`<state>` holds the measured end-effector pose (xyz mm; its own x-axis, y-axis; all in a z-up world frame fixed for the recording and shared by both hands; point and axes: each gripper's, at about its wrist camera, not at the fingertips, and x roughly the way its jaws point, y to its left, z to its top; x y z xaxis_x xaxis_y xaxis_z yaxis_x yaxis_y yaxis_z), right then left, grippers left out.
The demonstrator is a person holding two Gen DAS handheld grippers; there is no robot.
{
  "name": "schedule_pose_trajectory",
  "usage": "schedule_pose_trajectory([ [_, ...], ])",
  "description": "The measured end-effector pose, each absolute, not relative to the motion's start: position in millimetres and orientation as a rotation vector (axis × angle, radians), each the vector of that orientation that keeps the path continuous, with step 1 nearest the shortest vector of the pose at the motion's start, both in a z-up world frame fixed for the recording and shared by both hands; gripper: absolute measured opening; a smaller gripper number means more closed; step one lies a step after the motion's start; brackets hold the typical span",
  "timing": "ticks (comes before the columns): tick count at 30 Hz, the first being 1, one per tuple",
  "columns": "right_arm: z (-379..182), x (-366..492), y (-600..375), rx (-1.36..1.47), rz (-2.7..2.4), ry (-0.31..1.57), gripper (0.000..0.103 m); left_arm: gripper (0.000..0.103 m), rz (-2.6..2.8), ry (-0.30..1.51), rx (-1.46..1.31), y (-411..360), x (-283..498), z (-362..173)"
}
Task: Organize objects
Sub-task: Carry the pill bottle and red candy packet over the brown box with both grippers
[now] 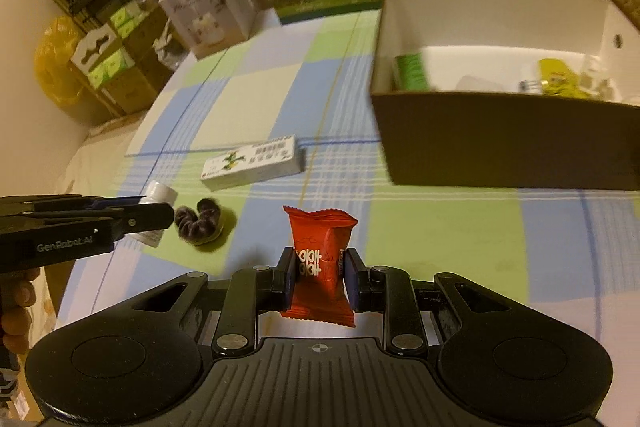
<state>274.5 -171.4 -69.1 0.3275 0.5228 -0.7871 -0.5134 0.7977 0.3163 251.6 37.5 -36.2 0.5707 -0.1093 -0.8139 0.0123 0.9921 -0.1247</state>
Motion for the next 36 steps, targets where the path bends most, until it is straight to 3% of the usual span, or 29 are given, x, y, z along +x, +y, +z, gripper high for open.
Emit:
schedule_pose_trajectory([
  [21,1,373,-263,0.035,0.629,0.843,0.022,0.022,-0.204,0.836,-0.055,-100,363,13],
  [36,-33,490,-262,0.02,0.628,0.9,0.022,0.022,-0.148,0.878,-0.036,-140,464,-18],
])
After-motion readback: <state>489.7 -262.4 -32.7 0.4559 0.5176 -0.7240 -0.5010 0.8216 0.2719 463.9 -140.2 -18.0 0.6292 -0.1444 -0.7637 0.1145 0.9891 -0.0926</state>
